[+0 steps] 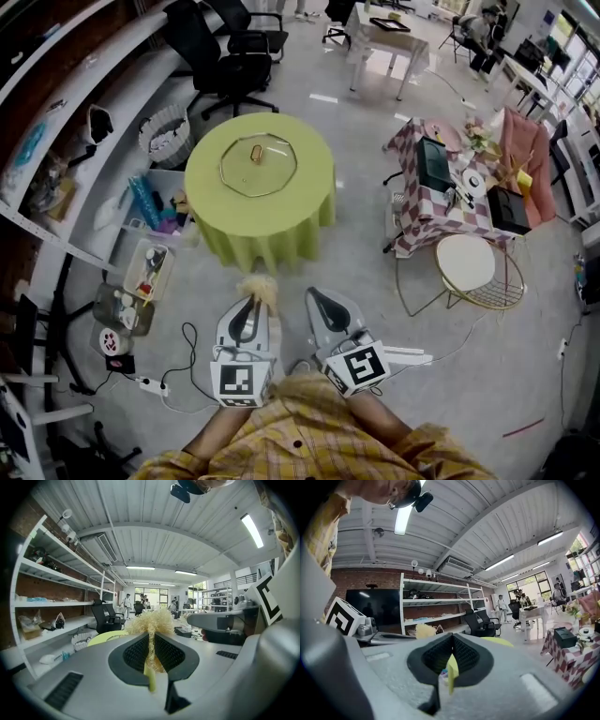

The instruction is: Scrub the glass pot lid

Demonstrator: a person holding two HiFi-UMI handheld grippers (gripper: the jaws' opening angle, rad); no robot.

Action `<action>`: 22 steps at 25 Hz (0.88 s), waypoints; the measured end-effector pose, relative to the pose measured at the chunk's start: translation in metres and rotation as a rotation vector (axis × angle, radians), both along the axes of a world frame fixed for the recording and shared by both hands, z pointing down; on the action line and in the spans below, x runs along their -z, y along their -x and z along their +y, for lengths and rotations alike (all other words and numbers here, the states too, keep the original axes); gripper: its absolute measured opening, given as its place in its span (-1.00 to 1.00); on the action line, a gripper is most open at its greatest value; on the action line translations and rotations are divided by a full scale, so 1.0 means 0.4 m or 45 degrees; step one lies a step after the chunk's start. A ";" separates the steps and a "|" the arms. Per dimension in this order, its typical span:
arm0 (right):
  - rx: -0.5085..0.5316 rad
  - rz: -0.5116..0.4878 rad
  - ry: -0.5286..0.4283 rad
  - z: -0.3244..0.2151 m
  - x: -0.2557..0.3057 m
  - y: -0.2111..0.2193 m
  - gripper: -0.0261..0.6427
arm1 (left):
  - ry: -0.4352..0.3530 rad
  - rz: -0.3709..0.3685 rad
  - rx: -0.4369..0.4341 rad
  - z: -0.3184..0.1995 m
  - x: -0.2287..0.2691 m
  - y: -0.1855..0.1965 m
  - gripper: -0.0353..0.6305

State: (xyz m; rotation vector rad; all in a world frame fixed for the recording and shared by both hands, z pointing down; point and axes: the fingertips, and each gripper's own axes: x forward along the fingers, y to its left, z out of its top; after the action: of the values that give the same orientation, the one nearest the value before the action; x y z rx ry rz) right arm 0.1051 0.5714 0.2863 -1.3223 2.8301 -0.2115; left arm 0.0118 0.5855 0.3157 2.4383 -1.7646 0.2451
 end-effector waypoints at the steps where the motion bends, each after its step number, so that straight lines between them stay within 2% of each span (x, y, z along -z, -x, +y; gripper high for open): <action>1: 0.001 0.003 0.001 -0.030 -0.002 0.005 -0.93 | 0.001 0.001 0.006 -0.031 -0.004 0.008 -0.78; 14: 0.034 0.042 0.046 -0.488 -0.010 0.162 -0.93 | 0.042 0.037 0.046 -0.493 -0.006 0.172 -0.78; 22: 0.006 0.055 0.081 -0.750 -0.007 0.250 -0.93 | 0.081 0.024 0.010 -0.746 -0.015 0.259 -0.78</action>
State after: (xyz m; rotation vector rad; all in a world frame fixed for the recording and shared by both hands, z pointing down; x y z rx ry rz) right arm 0.0052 0.2714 0.2892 -1.3481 2.8859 -0.2787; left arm -0.0919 0.2873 0.3217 2.3814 -1.7308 0.2724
